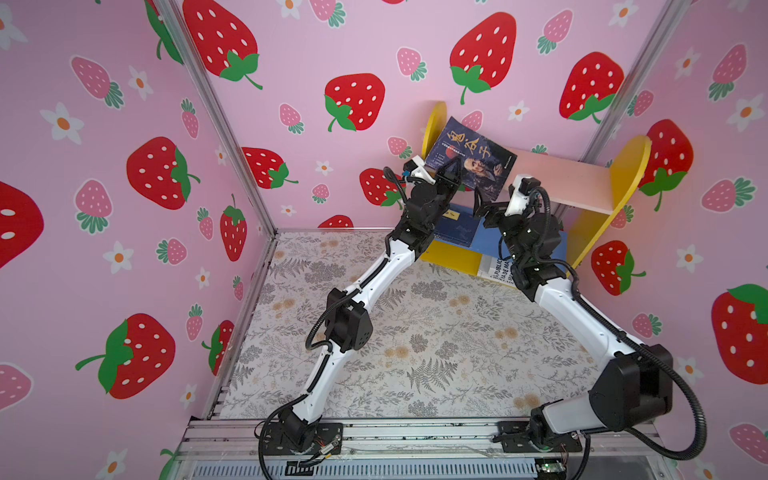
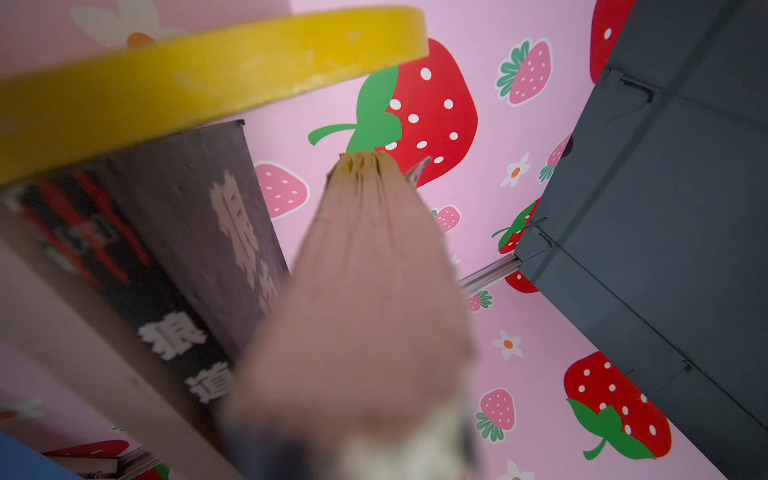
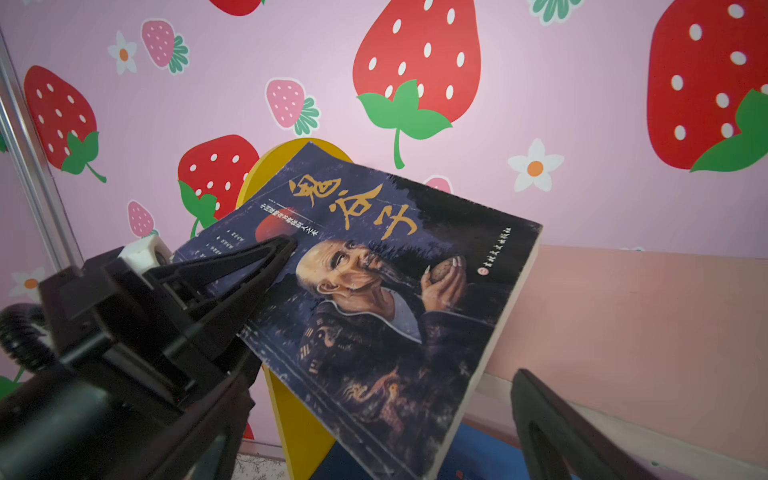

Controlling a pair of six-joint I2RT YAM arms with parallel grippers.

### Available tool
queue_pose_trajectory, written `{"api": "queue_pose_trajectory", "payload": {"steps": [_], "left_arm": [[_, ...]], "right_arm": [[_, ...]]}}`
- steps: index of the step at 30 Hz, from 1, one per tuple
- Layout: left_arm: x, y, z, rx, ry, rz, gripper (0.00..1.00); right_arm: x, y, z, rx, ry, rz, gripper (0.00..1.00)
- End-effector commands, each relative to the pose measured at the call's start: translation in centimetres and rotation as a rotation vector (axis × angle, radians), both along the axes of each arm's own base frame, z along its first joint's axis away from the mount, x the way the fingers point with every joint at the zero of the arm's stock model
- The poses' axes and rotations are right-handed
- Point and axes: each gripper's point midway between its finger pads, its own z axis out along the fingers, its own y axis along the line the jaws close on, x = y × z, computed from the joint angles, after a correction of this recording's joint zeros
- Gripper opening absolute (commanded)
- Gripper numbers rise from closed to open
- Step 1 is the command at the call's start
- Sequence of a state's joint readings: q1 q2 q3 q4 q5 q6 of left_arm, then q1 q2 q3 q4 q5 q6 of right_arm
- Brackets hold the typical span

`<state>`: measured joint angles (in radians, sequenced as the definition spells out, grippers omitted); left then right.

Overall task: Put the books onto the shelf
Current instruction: 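Raise the purple book with both grippers toward the top shelf board, then lower the purple book flat onto the black book with both grippers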

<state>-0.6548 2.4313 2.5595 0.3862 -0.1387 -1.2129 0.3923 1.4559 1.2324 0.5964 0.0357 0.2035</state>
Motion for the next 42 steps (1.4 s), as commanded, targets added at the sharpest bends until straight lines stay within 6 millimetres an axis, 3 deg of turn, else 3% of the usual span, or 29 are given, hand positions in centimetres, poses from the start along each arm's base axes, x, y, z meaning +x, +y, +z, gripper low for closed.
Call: {"api": "queue_pose_trajectory", "payload": {"steps": [1,11,16,26,37,42], "left_arm": [[-1.5,1.9,4.5,-0.091,-0.086,0.036,0.09],[-0.6,1.9,3.1,-0.072,-0.037,0.052,0.09],[-0.4,1.8,2.6,-0.063,-0.021,0.057,0.09],[-0.1,2.0,2.3,-0.052,-0.007,0.057,0.09],[0.0,2.6,2.6,-0.023,0.006,0.058,0.2],[0.1,3.1,2.9,-0.01,-0.002,0.045,0.33]], "right_arm": [[-1.8,0.1,2.3,-0.045,-0.119,0.027,1.0],[-4.8,-1.1,1.4,-0.086,-0.144,0.011,1.0],[-4.7,-1.4,-0.1,-0.105,-0.116,-0.009,1.0],[-2.1,-1.0,0.7,-0.092,-0.146,-0.049,1.0],[1.1,-0.1,2.7,-0.067,-0.166,-0.065,0.95],[2.3,0.0,2.7,-0.061,-0.163,-0.068,0.93]]}}
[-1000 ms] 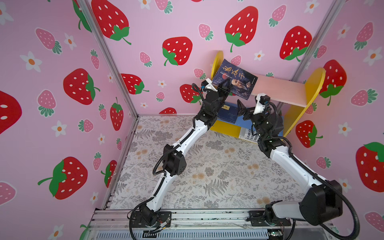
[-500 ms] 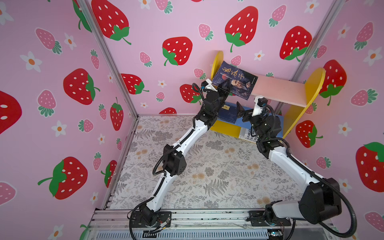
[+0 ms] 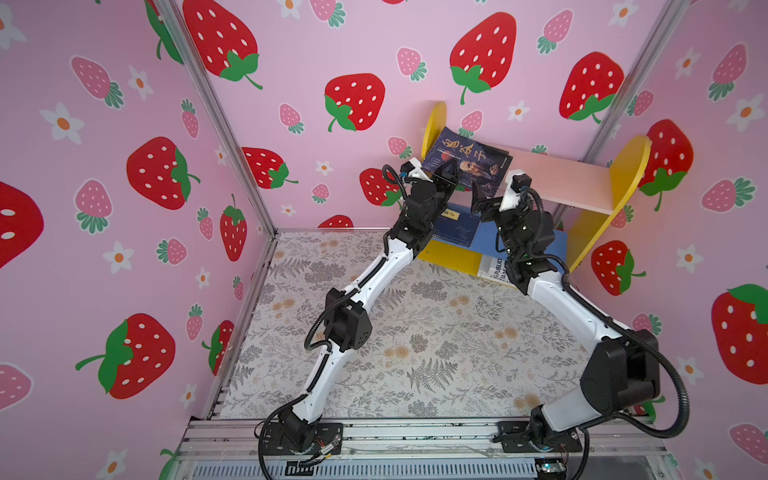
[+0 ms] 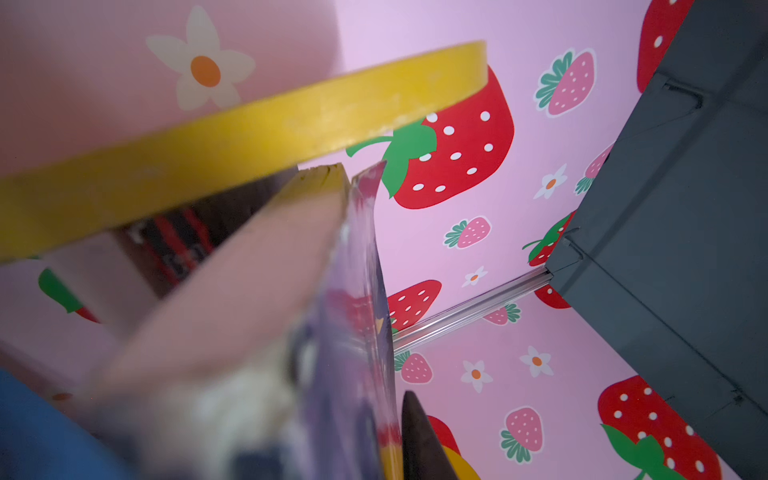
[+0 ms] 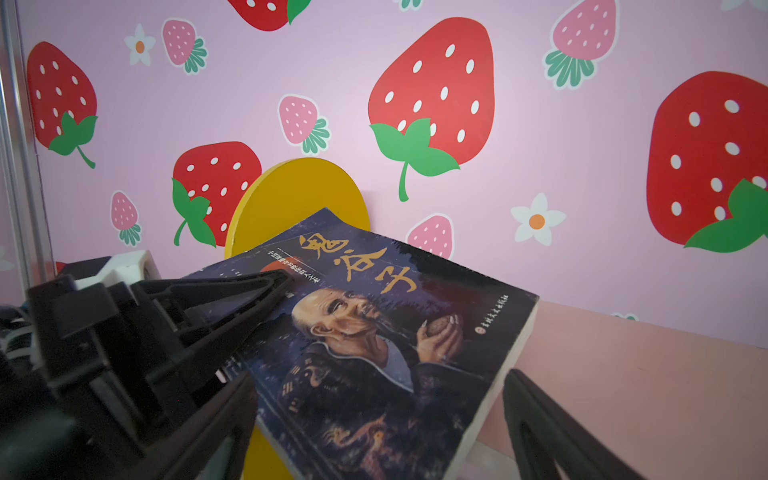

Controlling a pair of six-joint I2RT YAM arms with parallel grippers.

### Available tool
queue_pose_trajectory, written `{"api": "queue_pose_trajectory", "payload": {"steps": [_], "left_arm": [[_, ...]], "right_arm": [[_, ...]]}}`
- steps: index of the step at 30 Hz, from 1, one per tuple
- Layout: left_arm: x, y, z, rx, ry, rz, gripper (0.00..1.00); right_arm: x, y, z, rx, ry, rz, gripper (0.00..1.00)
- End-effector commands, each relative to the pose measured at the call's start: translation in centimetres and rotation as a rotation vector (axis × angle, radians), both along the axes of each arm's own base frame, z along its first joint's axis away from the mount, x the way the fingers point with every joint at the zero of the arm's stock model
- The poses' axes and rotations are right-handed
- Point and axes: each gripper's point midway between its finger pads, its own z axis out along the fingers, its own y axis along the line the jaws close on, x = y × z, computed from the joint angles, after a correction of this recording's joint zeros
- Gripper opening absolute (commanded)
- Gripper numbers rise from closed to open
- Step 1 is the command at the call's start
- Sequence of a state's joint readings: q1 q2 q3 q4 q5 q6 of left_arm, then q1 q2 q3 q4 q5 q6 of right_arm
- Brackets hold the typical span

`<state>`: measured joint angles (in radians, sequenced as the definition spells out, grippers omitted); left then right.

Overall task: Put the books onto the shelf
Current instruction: 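Lower the purple book flat onto the black book with both grippers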

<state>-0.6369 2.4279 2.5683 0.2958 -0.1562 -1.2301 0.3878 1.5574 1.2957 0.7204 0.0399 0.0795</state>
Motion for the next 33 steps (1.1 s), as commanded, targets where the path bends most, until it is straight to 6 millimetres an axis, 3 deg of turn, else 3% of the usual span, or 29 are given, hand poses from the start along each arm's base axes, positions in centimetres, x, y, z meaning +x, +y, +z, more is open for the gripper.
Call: {"api": "queue_pose_trajectory", "payload": {"steps": [1,7,14,22,33], "left_arm": [[-1.2,2.3,4.5,-0.037,-0.08,0.015,0.34],[-1.2,2.4,4.5,-0.01,-0.072,0.003,0.47],[-0.9,3.2,3.6,0.095,-0.007,-0.021,0.54],[-1.2,6.1,3.2,0.255,0.053,-0.053,0.54],[-1.2,7.9,1.9,0.383,0.051,-0.062,0.53]], "right_arm": [[0.5,-0.4,1.5,0.016,-0.046,-0.02,0.92],[1.7,-0.6,2.1,0.017,-0.059,-0.03,0.91],[2.2,-0.8,2.5,0.043,-0.064,-0.029,0.85],[2.7,-0.8,3.0,0.094,-0.072,-0.013,0.62],[3.4,-0.3,3.0,0.161,-0.063,0.027,0.52]]}}
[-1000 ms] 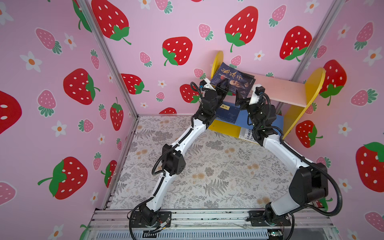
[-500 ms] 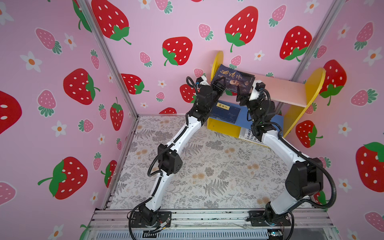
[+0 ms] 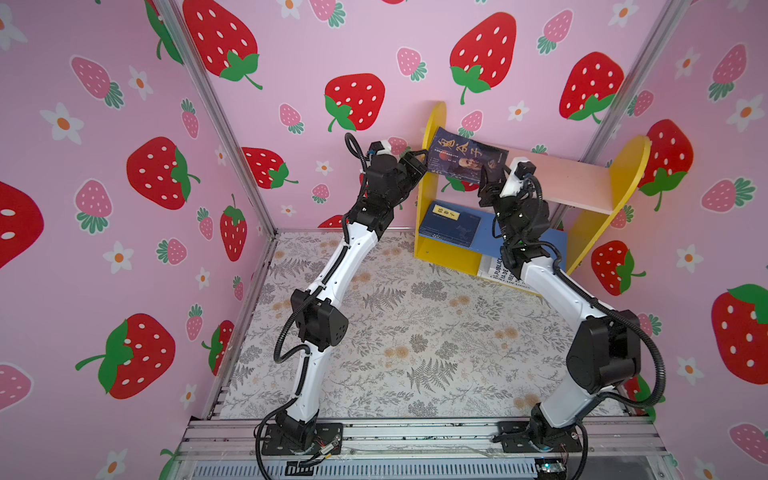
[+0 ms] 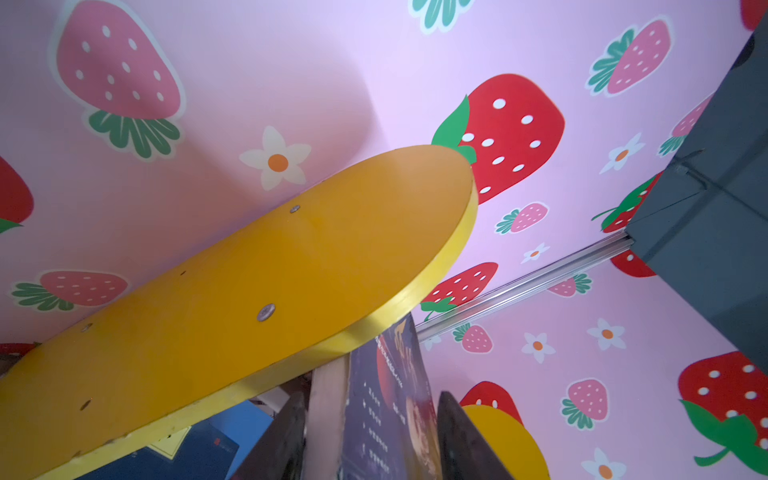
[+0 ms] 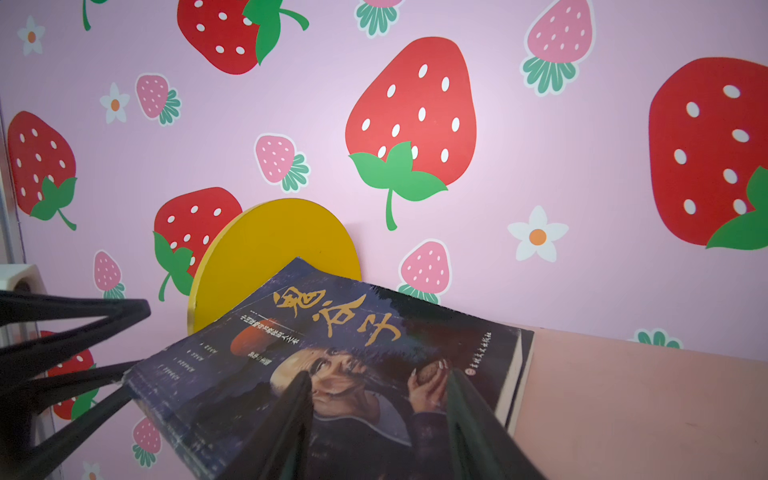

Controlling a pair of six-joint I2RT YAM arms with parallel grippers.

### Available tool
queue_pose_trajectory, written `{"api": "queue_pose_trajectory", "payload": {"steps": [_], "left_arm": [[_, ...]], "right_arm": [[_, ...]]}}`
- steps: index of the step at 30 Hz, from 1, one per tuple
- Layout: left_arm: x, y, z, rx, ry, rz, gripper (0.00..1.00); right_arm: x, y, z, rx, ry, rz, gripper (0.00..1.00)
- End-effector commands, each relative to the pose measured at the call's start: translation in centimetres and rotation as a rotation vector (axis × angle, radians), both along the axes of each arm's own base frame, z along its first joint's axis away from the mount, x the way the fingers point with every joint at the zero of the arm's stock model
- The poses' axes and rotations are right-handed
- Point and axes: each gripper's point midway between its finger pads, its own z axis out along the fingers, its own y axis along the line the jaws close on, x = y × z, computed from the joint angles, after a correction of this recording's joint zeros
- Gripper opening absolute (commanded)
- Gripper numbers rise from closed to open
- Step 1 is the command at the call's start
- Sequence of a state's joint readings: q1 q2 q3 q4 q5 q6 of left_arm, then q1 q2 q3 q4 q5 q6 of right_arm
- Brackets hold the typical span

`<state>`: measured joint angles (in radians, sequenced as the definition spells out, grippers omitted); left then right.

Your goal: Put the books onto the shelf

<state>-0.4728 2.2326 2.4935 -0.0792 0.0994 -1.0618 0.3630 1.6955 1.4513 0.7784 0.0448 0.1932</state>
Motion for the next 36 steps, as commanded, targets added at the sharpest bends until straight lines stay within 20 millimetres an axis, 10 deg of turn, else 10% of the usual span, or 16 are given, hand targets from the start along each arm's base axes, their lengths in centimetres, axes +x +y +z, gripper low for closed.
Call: {"api": "queue_pose_trajectory", "payload": {"steps": [1,13,36], "left_arm": [[-1.8,0.6,1.5,0.086,-0.057,-0.02,0.54],[-4.6,1.4,-1.0,0.331,-0.08,-0.058,0.52],[-1.4,-1.8,1.1,0.104,-0.183,-0.123,0.24]], "right_arm": [[0.2,-0.1,1.2,0.035,-0.03,0.014,0.52],[0.5,0.1,1.1,0.055,-0.021,0.025,0.52],[1.5,1.1,1.1,0.035,-0.028,0.04,0.43]]}}
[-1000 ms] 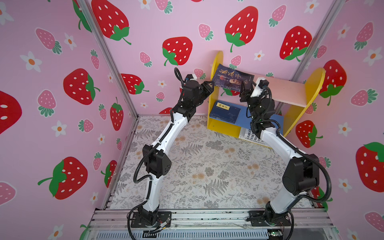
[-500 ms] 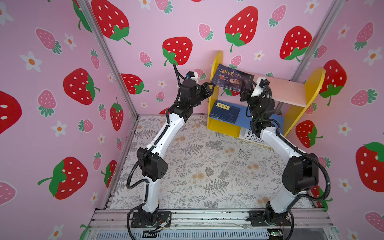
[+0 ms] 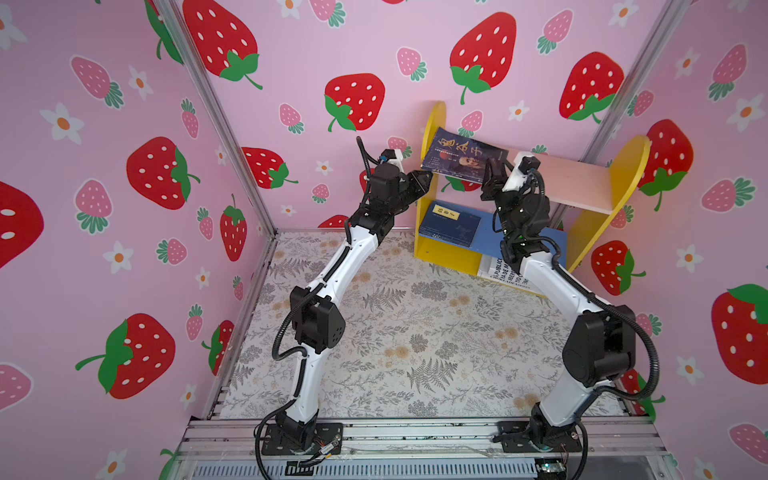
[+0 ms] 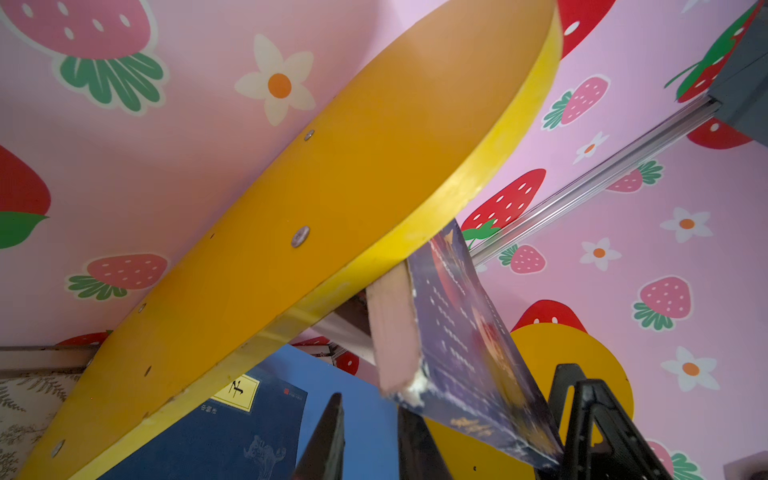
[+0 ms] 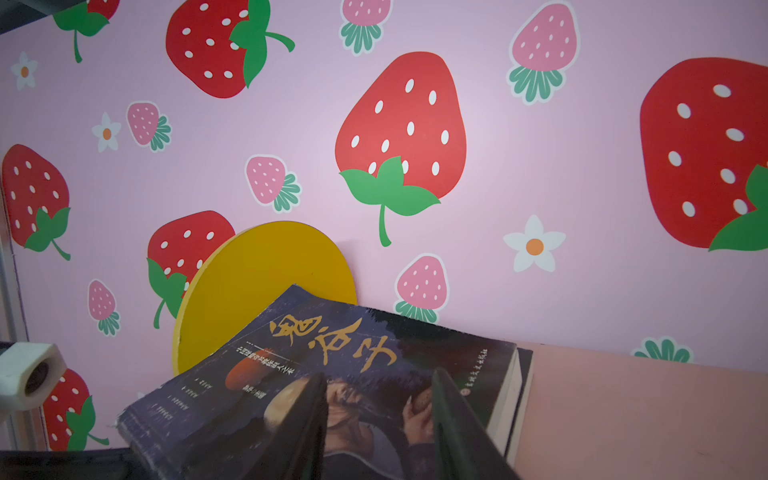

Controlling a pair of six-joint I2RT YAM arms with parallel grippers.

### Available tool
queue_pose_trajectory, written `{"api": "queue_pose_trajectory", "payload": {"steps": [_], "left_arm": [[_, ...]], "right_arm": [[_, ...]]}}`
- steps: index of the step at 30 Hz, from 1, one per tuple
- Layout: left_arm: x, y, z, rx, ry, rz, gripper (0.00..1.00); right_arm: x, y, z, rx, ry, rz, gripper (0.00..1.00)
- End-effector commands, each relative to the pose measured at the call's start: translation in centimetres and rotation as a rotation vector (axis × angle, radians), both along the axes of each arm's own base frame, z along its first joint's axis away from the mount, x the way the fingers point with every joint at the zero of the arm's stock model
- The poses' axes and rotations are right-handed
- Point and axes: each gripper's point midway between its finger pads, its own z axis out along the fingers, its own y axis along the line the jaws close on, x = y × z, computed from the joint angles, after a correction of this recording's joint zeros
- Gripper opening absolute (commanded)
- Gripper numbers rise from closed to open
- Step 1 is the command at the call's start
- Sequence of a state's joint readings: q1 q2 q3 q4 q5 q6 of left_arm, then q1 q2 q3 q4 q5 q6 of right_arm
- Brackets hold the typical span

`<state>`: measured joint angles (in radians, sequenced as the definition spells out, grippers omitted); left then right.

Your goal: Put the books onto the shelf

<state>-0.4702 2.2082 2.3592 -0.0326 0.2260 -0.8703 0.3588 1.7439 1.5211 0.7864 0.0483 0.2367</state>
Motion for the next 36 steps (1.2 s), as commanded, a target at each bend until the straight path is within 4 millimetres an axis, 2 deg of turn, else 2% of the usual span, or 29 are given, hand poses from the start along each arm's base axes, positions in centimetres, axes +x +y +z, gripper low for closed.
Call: {"api": "queue_pose_trajectory", "payload": {"steps": [1,6,16,24,36], "left_arm": [[-0.8,0.1,4.9,-0.098,-0.117,-0.022,0.23],[-0.4,0.6,5.2,-0.114,-0.098,0.001,0.25],[0.5,1.7,3.7,-0.122,-0.064,0.015,0.26],[1.3,2.2,4.4,-0.142,-0.089,0.027,0.25],[2.2,2.3,3.5,-0.182,-0.082,0.015,0.25]], "right_arm": [[0.6,1.2,0.1,-0.015,-0.015,0.03,0.43],[1.5,1.4,-0.1,-0.005,-0.016,0.026,0.42],[2.6,2.0,-0.1,0.006,-0.023,0.029,0.41],[3.4,2.7,-0.3,0.009,-0.021,0.031,0.41],[4.3,3.3,-1.2,-0.011,-0.003,0.021,0.42]]}}
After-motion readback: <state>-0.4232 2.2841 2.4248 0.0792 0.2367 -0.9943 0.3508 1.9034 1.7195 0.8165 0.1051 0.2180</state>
